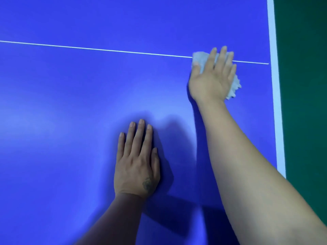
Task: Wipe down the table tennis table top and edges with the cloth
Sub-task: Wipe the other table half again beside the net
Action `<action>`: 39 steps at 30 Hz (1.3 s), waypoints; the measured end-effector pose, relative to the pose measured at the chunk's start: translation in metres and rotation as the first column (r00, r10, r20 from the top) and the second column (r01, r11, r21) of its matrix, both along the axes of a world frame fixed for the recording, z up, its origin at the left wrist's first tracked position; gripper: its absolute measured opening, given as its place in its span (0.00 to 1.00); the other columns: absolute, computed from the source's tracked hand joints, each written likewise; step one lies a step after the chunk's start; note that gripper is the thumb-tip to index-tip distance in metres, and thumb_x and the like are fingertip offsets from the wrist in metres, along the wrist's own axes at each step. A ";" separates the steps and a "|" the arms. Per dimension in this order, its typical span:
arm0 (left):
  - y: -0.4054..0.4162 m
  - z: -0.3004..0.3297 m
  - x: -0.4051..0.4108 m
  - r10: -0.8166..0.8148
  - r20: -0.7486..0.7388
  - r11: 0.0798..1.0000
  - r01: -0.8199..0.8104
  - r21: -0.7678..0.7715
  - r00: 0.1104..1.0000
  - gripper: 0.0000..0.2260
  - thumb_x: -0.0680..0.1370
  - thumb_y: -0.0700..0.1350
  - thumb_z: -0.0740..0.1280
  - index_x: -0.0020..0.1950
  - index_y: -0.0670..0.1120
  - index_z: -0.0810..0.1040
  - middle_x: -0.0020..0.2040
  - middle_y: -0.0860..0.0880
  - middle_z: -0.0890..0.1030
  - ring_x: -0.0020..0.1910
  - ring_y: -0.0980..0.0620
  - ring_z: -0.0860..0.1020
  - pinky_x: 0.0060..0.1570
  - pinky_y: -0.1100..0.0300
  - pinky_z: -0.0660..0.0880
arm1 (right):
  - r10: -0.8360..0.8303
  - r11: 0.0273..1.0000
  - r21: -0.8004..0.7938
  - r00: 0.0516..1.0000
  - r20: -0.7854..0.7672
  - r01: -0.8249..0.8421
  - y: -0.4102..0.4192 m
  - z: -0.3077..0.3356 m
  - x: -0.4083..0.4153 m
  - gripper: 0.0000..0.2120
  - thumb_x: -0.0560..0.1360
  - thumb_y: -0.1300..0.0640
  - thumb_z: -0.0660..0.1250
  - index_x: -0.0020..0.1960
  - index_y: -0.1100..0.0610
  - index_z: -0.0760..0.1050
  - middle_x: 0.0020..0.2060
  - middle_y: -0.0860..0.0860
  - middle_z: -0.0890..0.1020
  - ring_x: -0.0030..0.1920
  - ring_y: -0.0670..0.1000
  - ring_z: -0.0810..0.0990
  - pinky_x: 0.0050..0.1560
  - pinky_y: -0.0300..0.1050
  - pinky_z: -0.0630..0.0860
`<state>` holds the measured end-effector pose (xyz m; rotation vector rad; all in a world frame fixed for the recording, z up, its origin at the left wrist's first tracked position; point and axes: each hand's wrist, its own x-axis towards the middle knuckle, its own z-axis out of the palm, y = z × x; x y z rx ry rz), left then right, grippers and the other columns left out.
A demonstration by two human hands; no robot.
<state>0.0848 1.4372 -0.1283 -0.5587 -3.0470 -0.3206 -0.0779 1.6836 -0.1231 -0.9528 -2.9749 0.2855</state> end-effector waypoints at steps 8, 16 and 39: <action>0.001 0.004 0.001 -0.008 -0.032 0.999 0.010 0.053 0.999 0.25 0.86 0.47 0.56 0.83 0.41 0.67 0.85 0.43 0.63 0.85 0.39 0.59 0.82 0.36 0.56 | 0.448 0.893 0.003 0.890 -0.086 -0.450 -0.065 0.000 0.049 0.34 0.86 0.39 0.50 0.87 0.55 0.54 0.87 0.54 0.53 0.87 0.56 0.48 0.86 0.57 0.44; 0.028 0.014 0.000 0.209 -0.003 0.968 -0.207 0.144 0.978 0.23 0.82 0.53 0.61 0.73 0.41 0.75 0.75 0.39 0.75 0.76 0.36 0.71 0.76 0.34 0.65 | 0.179 0.984 0.028 0.982 -0.052 -0.178 0.026 -0.001 0.190 0.35 0.86 0.37 0.48 0.88 0.55 0.53 0.87 0.52 0.52 0.87 0.54 0.48 0.86 0.59 0.47; 0.109 0.003 0.018 0.232 0.032 0.971 -0.230 -0.060 0.972 0.32 0.84 0.62 0.55 0.85 0.47 0.63 0.87 0.42 0.56 0.87 0.39 0.50 0.83 0.34 0.50 | 0.316 0.948 0.016 0.935 -0.163 -0.318 0.021 -0.007 0.090 0.33 0.86 0.40 0.51 0.86 0.56 0.60 0.86 0.55 0.58 0.86 0.57 0.53 0.85 0.59 0.50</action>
